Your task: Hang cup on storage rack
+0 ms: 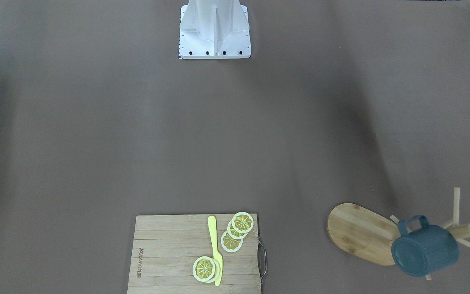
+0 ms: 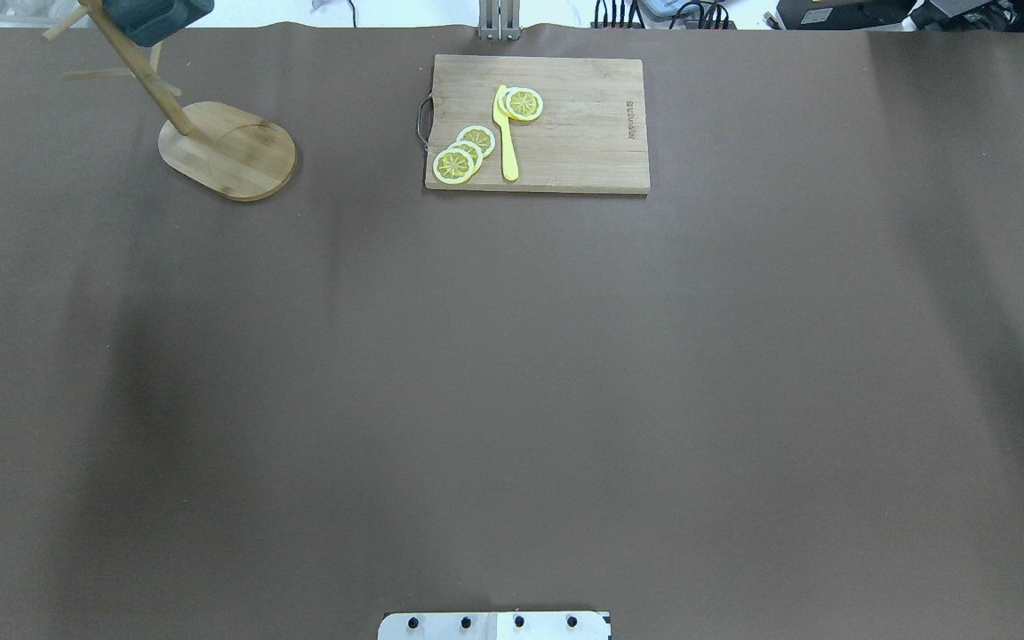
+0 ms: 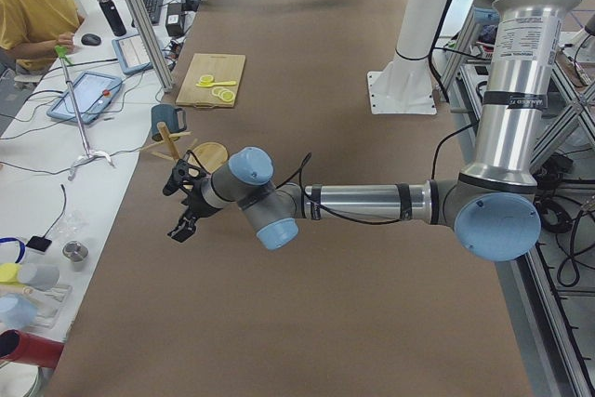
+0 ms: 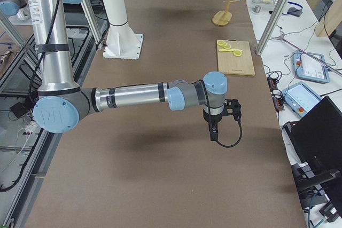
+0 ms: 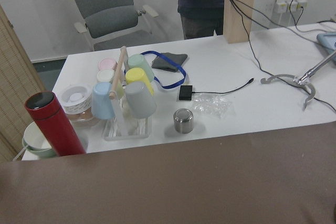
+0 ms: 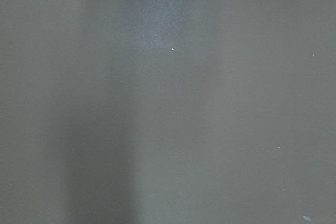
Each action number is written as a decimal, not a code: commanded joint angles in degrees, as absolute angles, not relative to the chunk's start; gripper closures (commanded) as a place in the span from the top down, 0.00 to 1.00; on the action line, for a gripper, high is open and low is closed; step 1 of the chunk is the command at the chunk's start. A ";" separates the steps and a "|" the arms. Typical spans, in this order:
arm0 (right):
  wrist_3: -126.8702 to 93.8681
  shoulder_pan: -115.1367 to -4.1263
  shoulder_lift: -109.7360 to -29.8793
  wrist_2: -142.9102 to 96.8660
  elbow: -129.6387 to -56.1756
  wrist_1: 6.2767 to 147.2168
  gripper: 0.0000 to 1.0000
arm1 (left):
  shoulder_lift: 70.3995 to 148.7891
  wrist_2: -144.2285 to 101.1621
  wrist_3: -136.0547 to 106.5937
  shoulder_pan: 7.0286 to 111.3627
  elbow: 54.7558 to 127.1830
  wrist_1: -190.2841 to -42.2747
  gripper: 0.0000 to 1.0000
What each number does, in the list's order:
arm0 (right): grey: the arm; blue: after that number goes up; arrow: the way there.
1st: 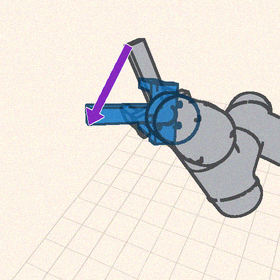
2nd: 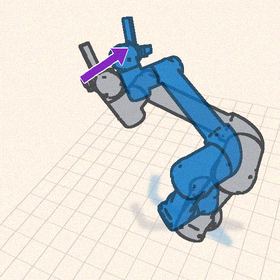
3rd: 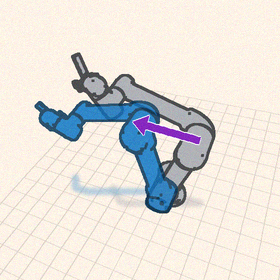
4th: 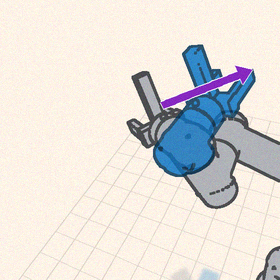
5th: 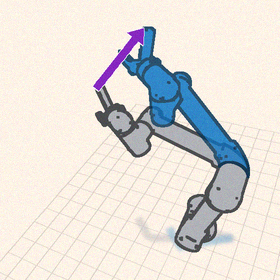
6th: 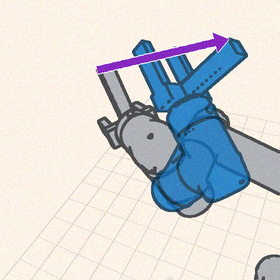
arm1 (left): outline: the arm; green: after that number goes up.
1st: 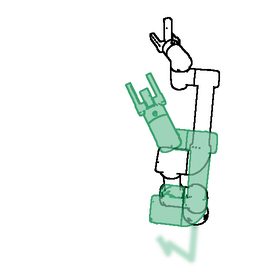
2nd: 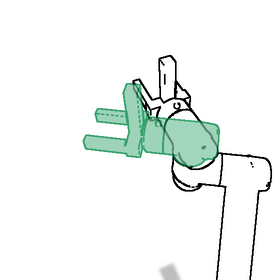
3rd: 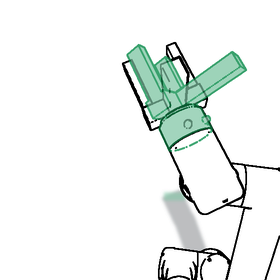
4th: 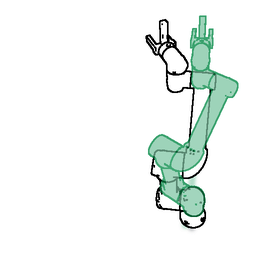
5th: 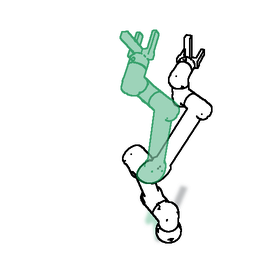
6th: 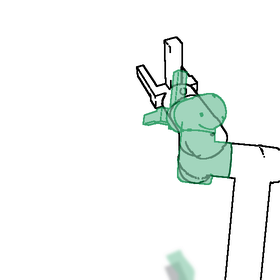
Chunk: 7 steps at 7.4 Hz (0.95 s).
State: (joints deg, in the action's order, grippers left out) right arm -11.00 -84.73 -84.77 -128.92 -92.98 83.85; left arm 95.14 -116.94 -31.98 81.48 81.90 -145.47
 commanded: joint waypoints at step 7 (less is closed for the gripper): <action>-10.28 -84.73 -86.13 -129.11 -92.81 83.76 1.00 | 79.92 -138.16 -13.05 81.83 100.27 -110.75 0.99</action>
